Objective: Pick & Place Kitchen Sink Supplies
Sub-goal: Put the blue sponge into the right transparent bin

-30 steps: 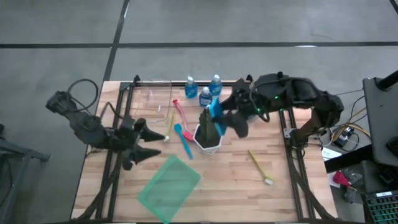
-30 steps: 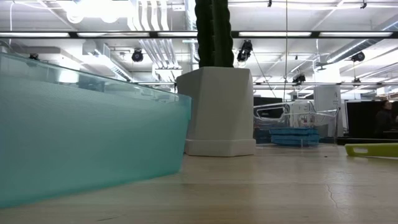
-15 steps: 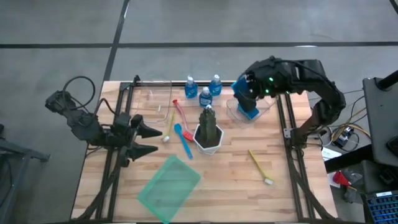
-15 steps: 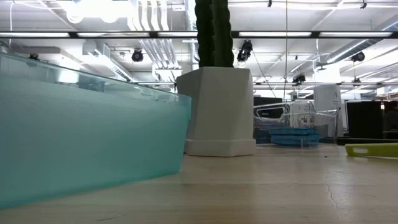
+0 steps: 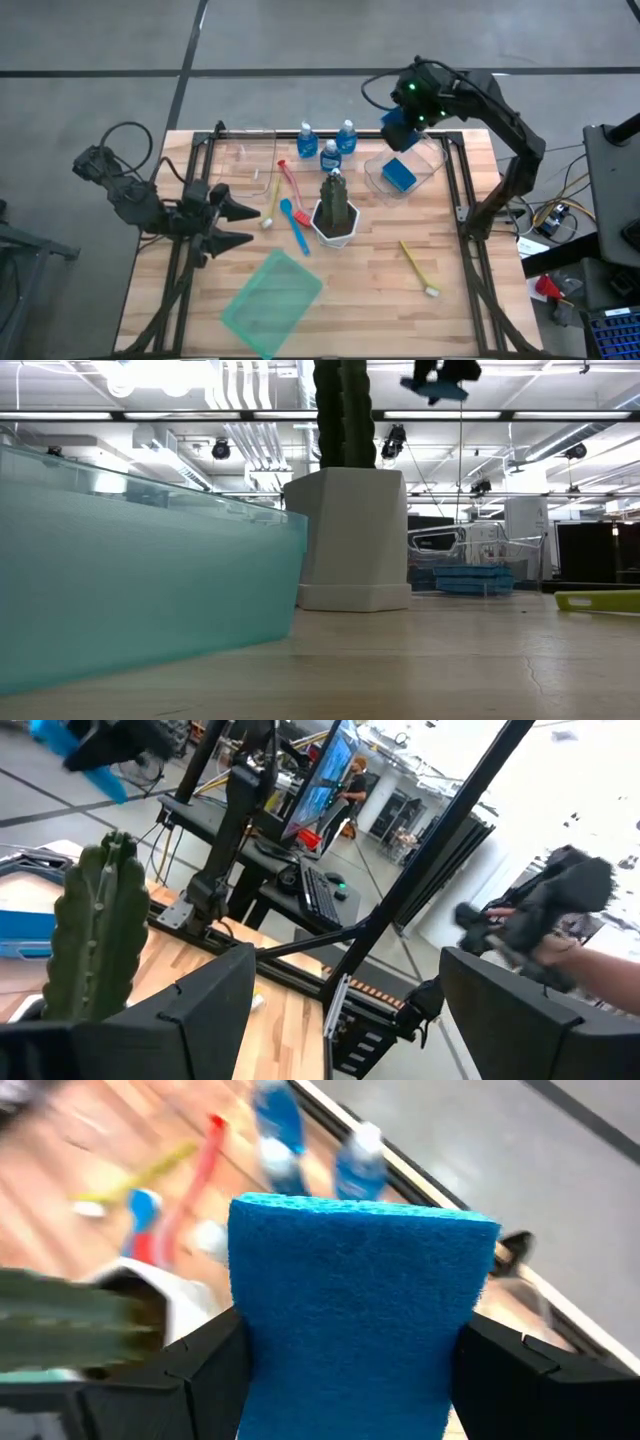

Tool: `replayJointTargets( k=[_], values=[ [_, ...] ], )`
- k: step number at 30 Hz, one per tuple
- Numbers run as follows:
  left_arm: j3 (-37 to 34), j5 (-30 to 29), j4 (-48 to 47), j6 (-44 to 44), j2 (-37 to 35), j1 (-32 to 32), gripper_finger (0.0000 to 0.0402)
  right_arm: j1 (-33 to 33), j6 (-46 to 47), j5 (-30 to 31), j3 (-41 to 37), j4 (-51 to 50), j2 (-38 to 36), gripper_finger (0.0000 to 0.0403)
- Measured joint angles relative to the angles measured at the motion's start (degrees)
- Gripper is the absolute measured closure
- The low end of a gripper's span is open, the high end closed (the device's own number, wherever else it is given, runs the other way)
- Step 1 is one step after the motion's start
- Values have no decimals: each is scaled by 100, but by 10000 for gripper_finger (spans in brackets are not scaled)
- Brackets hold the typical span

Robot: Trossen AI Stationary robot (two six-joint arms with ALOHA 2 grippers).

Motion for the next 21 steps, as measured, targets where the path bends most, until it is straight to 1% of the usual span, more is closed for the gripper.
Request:
replayJointTargets(
  k=[6,10,13,21],
  values=[
    [-2,-29,184,-6,-14,0,94,-800,-837,-285,-1035,25,4,131],
    [-2,-123,196,-8,-30,0,94,-1127,-1339,-384,-1819,299,6,131],
    [-2,-224,211,-56,-30,0,94,-1301,-1551,-597,-2379,630,4,131],
    [-2,-414,213,-85,-30,0,94,-1418,-1827,-731,-3680,1517,-3,131]
  ],
)
